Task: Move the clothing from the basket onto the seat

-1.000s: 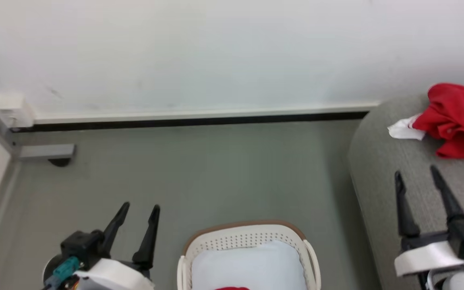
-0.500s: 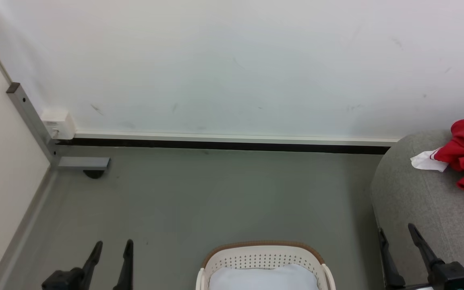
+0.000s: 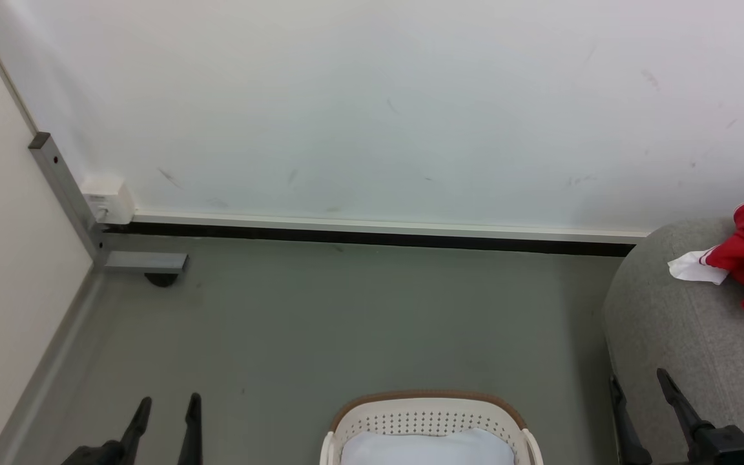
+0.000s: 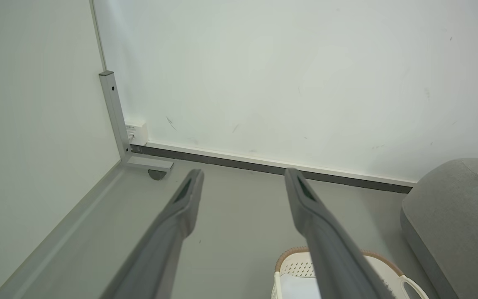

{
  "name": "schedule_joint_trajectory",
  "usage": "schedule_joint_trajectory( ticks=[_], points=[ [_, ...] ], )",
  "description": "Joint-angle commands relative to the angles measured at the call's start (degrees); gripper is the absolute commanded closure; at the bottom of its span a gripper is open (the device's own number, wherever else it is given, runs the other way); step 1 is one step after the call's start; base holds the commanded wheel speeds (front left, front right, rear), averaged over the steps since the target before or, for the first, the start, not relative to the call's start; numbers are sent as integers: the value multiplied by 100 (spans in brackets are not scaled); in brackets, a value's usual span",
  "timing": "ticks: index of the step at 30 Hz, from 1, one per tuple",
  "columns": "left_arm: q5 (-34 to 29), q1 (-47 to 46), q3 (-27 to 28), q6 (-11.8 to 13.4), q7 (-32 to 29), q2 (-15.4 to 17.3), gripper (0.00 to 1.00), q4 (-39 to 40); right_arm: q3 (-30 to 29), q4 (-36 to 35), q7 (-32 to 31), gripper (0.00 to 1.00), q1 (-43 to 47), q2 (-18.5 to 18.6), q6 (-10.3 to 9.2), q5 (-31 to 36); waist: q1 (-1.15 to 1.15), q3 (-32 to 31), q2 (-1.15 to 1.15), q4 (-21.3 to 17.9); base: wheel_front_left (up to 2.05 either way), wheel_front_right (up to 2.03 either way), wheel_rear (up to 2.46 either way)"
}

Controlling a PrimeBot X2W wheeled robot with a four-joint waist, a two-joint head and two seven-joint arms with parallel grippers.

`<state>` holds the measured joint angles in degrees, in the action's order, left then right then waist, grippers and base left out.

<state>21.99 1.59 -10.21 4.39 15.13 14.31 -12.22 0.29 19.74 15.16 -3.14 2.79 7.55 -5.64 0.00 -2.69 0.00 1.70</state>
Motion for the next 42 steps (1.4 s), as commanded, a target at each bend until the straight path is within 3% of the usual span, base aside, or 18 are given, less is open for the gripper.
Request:
schedule_joint_trajectory(
  ticks=[1, 11, 18, 30, 42],
  points=[
    [-88, 46, 48, -39, 2, -34, 0, -31, 17, 9, -1, 0, -17, 20, -12, 3, 0, 4, 0, -30, 0, 0, 0],
    [-292, -204, -105, -320, -65, -131, 0, -128, -70, -62, -1, 0, -160, 19, -13, 92, 0, 175, 0, -335, 0, 0, 0],
    [-542, -697, -569, -502, -670, -96, 0, 30, -153, -198, -1, 0, -300, 19, -13, 130, 0, 522, 0, -606, 0, 0, 0],
    [-1036, -1859, -1821, -1022, -1966, -244, 0, -549, -3, -742, -1, 0, -816, 17, -13, -76, 0, 1983, 0, -1069, 0, 0, 0],
    [-1955, -3466, -2599, -998, -3140, -372, 0, -2040, 222, -1424, -2, 0, -1420, 15, -13, -299, 0, 3519, 0, -1320, 0, 0, 0]
  ],
)
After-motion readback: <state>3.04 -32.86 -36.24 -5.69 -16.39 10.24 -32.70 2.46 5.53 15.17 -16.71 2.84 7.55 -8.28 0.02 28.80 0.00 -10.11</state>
